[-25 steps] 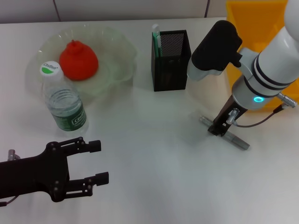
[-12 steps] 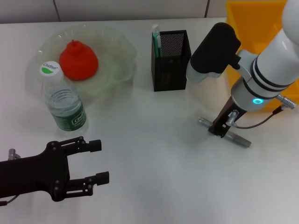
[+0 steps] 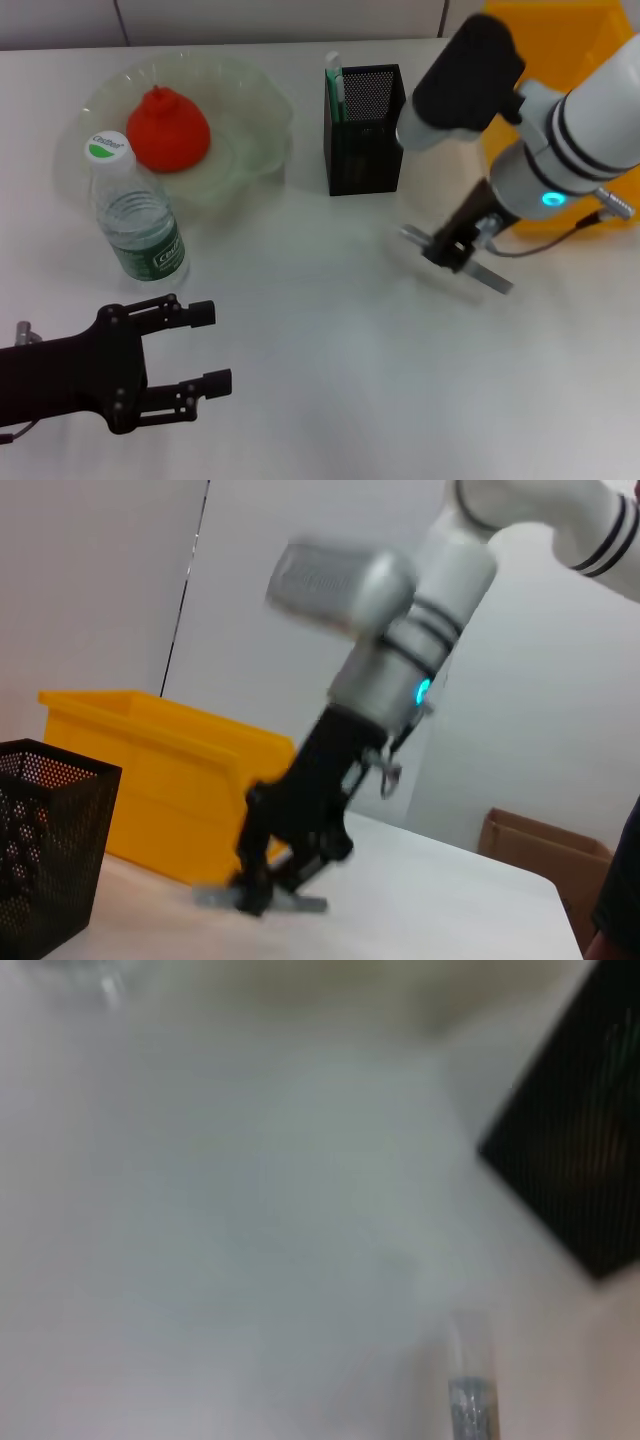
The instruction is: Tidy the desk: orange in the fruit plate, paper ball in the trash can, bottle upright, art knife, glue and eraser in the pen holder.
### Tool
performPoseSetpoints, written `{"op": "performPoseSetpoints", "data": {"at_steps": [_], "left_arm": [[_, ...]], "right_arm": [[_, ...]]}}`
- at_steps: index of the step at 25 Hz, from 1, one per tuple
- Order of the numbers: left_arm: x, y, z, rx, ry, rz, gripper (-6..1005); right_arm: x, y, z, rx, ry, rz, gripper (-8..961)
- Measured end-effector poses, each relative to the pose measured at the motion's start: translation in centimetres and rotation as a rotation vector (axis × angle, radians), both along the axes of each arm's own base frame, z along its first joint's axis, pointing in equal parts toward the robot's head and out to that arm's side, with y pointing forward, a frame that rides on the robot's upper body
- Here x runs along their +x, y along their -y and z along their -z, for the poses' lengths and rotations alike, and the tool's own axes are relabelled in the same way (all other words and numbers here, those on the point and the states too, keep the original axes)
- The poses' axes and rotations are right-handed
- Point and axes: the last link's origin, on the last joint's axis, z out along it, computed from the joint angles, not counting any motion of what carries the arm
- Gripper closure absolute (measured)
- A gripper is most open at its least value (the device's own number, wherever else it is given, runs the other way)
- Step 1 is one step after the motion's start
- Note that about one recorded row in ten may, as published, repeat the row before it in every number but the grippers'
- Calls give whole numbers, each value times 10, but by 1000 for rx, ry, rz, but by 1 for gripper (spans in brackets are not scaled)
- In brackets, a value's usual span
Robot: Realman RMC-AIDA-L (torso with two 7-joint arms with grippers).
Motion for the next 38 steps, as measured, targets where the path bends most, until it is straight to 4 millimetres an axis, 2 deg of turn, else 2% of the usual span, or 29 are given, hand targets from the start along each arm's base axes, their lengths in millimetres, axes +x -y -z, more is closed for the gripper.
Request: {"op": "performPoseSetpoints", "data": {"at_steps": [2,3,4,5,7,8,9,10,11,13,14,15,17,18,21,23,28,33,38], "left_arm": [[0,1,0,0,1,-1,217],[-1,2,0,-1,2,-3,217],[-1,2,0,-1,2,-3,217],[-1,3,0,0,4,-4,217],[-1,3,0,1,5,-4,217],[-1,4,1,3,8,-6,217],[-1,4,1,3,8,-6,218],[-2,4,1,4,9,-7,218],[-2,5,0,5,9,-8,218],[-2,4,0,12,12,-11,218],[-2,4,0,12,12,-11,218],[-2,4,-1,18,15,-15,218],[-3,4,-2,38,25,-28,218],[-3,4,-2,55,31,-34,218],[-3,5,-2,62,31,-32,218],[-4,5,-2,69,26,-24,218],[-5,4,-4,85,24,-27,218],[-6,3,-7,96,25,-29,217],[-3,3,-14,102,63,-26,217]], "right_arm": [[-7,1,-5,16,-60,-20,810],[-17,1,-15,50,-196,-51,810],[-17,1,-15,50,-196,-51,811],[-20,-1,-19,63,-268,-59,812],[-23,-6,-26,98,-443,-72,814],[-23,-14,-33,143,-614,-86,815],[-23,-14,-33,143,-614,-86,815],[-18,-23,-39,197,-762,-99,815],[-18,-23,-39,197,-762,-99,815],[-5,-38,-39,300,-929,-95,815],[-5,-38,-39,300,-929,-95,815],[6,-48,-33,374,-998,-83,815],[10,-52,-31,401,-1021,-79,815],[21,-59,-28,471,-1067,-61,814],[31,-64,-28,538,-1094,-51,814],[43,-71,-21,595,-1063,-40,814],[56,-74,-9,610,-977,-7,814],[59,-69,-4,581,-951,-13,820],[57,-60,-7,540,-1006,-32,717]]}}
